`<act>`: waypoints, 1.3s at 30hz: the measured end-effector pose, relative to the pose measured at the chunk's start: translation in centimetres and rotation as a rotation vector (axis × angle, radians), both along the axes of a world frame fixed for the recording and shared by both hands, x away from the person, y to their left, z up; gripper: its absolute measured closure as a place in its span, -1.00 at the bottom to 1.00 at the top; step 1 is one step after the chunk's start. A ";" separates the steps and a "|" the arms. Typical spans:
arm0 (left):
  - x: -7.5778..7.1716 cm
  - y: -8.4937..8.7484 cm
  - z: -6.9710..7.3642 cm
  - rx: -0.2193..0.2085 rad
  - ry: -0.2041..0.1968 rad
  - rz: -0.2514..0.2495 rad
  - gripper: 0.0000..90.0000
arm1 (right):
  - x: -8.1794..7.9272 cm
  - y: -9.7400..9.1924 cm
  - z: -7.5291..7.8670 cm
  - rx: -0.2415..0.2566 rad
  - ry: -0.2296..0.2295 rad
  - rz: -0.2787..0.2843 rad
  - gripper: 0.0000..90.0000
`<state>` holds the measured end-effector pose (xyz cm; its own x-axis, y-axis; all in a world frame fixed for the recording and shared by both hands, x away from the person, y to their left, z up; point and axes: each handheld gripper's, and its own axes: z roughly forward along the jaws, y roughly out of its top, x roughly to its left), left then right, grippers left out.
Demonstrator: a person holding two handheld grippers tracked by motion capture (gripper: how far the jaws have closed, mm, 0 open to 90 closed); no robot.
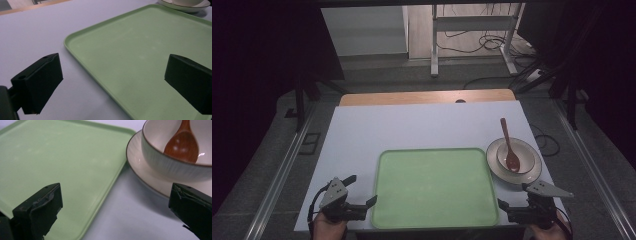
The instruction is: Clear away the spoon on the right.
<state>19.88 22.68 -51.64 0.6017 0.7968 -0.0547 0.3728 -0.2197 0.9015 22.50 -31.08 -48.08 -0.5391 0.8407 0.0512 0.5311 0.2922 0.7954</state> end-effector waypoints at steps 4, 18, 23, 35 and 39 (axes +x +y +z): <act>-0.1 -0.1 0.0 0.006 -0.006 -0.009 -0.97 | -0.2 0.3 0.4 -0.006 -0.056 0.037 -1.00; -0.4 -0.2 0.1 0.010 -0.028 -0.017 -0.97 | -0.4 0.5 0.1 -0.047 -0.067 0.032 -1.00; -0.4 -0.2 0.1 0.019 -0.030 -0.019 -0.97 | -0.3 0.2 0.1 -0.031 -0.060 0.028 -1.00; -0.5 -0.1 0.3 -0.005 -0.045 -0.013 -0.96 | -0.3 0.3 0.3 -0.037 -0.088 0.016 -1.00; -0.6 0.0 0.3 -0.008 -0.050 -0.006 -0.96 | 0.1 0.4 0.5 -0.034 -0.097 0.011 -1.00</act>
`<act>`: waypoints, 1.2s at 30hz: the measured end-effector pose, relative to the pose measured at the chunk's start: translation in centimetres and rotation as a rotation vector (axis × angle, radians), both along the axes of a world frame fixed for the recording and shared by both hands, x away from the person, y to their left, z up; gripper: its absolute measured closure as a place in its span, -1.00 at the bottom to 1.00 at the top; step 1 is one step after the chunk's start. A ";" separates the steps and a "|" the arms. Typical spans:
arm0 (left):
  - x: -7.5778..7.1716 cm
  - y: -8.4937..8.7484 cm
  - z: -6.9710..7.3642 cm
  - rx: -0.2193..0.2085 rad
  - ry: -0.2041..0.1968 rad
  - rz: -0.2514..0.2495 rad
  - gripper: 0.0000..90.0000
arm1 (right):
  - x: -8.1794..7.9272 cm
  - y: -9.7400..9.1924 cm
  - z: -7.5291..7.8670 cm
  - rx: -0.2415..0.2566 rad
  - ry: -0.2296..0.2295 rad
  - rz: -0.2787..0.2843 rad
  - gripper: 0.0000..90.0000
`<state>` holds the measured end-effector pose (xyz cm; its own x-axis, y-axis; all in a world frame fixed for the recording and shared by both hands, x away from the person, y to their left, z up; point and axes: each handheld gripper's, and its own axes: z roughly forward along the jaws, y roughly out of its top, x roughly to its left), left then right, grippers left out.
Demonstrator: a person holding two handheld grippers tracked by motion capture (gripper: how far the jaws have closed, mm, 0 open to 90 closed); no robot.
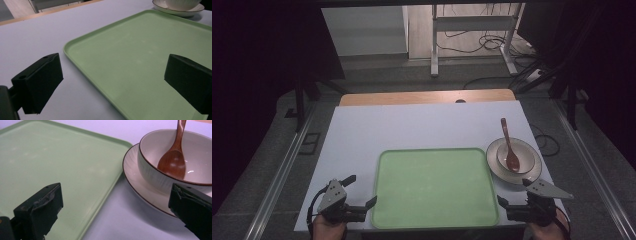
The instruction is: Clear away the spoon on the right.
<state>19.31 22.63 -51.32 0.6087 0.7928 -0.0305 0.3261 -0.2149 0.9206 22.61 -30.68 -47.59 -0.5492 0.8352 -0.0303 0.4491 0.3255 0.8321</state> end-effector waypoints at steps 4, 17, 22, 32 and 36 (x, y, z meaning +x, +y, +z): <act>0.0 0.2 0.0 -0.011 -0.002 0.007 -0.96 | 0.4 -0.1 0.2 0.011 0.003 -0.011 -1.00; 0.0 0.3 0.0 -0.013 -0.002 0.014 -0.96 | 1.2 -0.3 0.9 0.009 0.017 -0.015 -1.00; 0.0 0.4 0.0 -0.020 -0.006 0.022 -0.96 | 1.4 -0.4 1.2 0.017 0.016 -0.016 -1.00; 0.1 0.5 0.0 -0.027 -0.001 0.031 -0.96 | 2.6 -0.3 2.2 0.019 0.018 -0.020 -1.00; 0.1 0.5 -0.1 -0.027 0.000 0.031 -0.96 | 3.2 -0.4 2.4 0.024 0.018 -0.021 -1.00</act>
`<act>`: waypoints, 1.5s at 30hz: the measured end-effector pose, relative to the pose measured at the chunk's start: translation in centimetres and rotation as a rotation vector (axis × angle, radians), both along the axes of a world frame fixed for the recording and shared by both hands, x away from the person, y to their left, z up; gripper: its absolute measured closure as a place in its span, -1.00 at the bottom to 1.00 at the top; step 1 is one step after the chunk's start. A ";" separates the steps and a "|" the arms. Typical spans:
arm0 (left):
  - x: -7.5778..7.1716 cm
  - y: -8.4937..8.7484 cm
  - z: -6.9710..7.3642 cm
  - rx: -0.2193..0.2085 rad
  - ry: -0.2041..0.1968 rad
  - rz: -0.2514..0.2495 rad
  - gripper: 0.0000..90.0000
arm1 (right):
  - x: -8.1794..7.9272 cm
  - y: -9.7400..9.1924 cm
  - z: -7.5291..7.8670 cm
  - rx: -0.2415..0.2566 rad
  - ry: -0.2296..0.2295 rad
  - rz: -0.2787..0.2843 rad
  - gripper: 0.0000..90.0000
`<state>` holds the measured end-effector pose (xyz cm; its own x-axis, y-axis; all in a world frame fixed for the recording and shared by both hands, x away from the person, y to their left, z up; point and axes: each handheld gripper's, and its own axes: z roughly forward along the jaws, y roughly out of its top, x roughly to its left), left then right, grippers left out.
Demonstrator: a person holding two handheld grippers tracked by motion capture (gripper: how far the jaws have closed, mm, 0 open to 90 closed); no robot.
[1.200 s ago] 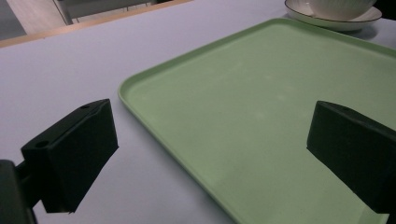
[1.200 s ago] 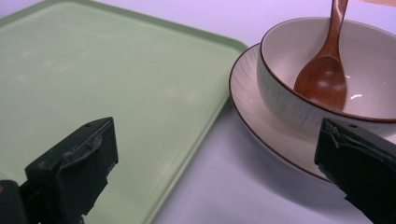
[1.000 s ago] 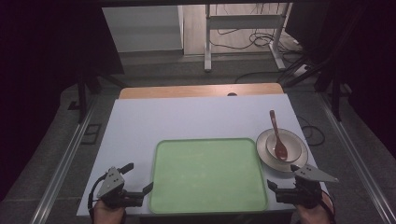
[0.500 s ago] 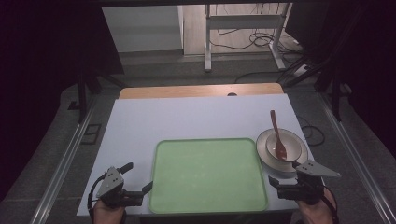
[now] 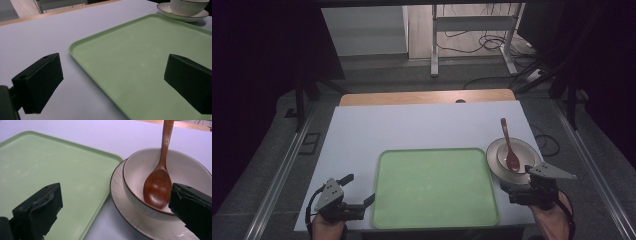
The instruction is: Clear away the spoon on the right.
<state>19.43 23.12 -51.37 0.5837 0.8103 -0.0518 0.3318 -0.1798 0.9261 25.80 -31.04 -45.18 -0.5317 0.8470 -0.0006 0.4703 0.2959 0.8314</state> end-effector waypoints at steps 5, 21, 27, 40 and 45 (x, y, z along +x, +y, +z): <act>0.0 0.0 0.0 0.002 0.003 -0.001 -0.96 | 0.5 0.1 0.2 -0.001 -0.010 0.008 -1.00; 0.1 0.0 -0.1 0.006 0.012 -0.005 -0.96 | 2.8 0.2 1.1 -0.021 -0.009 -0.035 -1.00; 0.1 -0.1 -0.1 0.008 0.014 -0.007 -0.96 | 3.6 0.3 1.3 -0.023 -0.004 -0.050 -1.00; 0.1 -0.1 -0.1 0.007 0.018 -0.009 -0.96 | 6.1 0.3 1.8 -0.010 0.035 -0.090 -0.93; 0.1 -0.1 -0.1 0.007 0.019 -0.010 -0.96 | 7.1 0.7 1.9 -0.028 0.045 -0.100 -0.73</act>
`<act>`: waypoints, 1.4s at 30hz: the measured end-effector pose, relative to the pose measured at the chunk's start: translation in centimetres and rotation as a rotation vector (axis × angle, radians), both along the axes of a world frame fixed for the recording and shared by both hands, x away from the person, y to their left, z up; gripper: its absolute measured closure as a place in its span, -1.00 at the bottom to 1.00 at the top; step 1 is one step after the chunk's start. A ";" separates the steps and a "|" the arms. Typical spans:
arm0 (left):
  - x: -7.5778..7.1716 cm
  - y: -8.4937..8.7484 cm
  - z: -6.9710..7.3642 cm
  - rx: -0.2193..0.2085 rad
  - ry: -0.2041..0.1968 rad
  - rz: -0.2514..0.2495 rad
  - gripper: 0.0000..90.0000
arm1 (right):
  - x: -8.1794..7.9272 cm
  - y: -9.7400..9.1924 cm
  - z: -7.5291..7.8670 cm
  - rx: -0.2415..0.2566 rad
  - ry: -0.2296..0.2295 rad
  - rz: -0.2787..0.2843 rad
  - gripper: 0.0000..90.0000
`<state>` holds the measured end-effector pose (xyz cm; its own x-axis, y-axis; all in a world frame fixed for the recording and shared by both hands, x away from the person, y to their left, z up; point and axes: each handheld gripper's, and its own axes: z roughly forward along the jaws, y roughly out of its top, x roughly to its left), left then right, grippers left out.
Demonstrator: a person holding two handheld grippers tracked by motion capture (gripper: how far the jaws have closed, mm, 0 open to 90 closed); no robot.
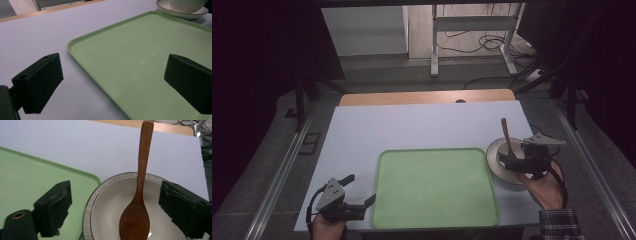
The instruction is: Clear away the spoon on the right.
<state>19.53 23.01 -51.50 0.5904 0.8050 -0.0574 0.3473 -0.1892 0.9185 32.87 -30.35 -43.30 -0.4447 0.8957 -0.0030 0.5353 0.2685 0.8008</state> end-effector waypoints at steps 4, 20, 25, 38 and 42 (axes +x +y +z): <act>0.0 0.0 0.0 0.000 0.001 0.000 -0.96 | 1.0 0.2 0.1 -0.023 0.015 -0.011 -0.56; 0.0 0.0 0.0 0.002 -0.001 -0.005 -0.96 | 3.9 -0.1 0.5 -0.092 0.024 -0.046 -0.09; 0.0 0.0 0.0 0.000 -0.001 -0.006 -0.96 | 5.2 -0.1 0.7 -0.096 0.028 -0.044 -0.01; 0.0 0.0 0.0 0.002 -0.002 -0.007 -0.96 | 7.8 0.7 0.2 -0.134 0.063 -0.063 0.24; 0.0 0.0 0.0 0.003 -0.001 -0.007 -0.96 | 8.9 0.9 -0.2 -0.140 0.082 -0.082 0.30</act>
